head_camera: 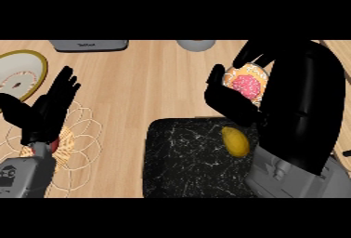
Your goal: Pick the cupcake from the tray and place it in the tiered shelf
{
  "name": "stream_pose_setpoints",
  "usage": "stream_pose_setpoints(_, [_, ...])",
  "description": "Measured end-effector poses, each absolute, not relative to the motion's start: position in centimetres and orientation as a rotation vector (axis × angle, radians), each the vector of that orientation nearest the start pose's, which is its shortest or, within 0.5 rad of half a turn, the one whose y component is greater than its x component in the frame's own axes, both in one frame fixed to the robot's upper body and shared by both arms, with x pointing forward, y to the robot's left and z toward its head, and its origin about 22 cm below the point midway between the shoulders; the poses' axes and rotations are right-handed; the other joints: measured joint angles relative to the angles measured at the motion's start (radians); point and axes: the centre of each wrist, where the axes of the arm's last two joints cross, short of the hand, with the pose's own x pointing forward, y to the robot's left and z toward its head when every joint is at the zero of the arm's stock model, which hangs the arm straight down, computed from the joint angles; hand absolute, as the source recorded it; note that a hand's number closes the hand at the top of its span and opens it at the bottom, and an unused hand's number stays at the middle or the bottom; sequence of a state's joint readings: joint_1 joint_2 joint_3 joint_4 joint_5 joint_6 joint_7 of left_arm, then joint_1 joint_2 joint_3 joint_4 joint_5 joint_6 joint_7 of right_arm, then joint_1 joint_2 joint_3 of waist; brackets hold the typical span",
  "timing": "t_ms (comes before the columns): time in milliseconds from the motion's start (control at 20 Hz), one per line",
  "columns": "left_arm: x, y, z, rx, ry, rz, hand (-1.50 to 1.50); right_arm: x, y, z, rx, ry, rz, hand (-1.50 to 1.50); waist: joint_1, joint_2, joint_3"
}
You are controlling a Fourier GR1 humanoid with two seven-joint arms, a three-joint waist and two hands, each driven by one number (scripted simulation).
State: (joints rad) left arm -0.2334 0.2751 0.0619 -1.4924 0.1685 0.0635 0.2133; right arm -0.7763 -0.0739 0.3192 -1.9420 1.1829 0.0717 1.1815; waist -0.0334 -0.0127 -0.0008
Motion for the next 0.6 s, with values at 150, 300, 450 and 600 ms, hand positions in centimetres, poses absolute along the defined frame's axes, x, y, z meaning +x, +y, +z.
stream_pose_setpoints(150, [29.7, 28.6, 6.6, 0.115, -1.514, -0.020, 0.00, 24.4, -11.3, 26.2, -1.195, -1.586, 0.188, 1.50, 0.000, 0.000, 0.000])
stream_pose_setpoints(300, [29.9, 28.5, 6.6, 0.112, -1.515, -0.025, 0.00, 23.8, -14.2, 26.7, -1.207, -1.558, 0.124, 1.50, 0.003, 0.003, 0.001])
stream_pose_setpoints(450, [29.5, 28.4, 6.7, 0.105, -1.511, -0.034, 0.00, 23.2, -17.4, 26.9, -1.233, -1.523, 0.068, 1.50, 0.009, 0.004, 0.001])
stream_pose_setpoints(600, [29.0, 28.3, 6.4, 0.102, -1.520, -0.038, 0.00, 22.1, -20.2, 26.4, -1.251, -1.487, 0.033, 1.50, 0.014, 0.006, 0.001])
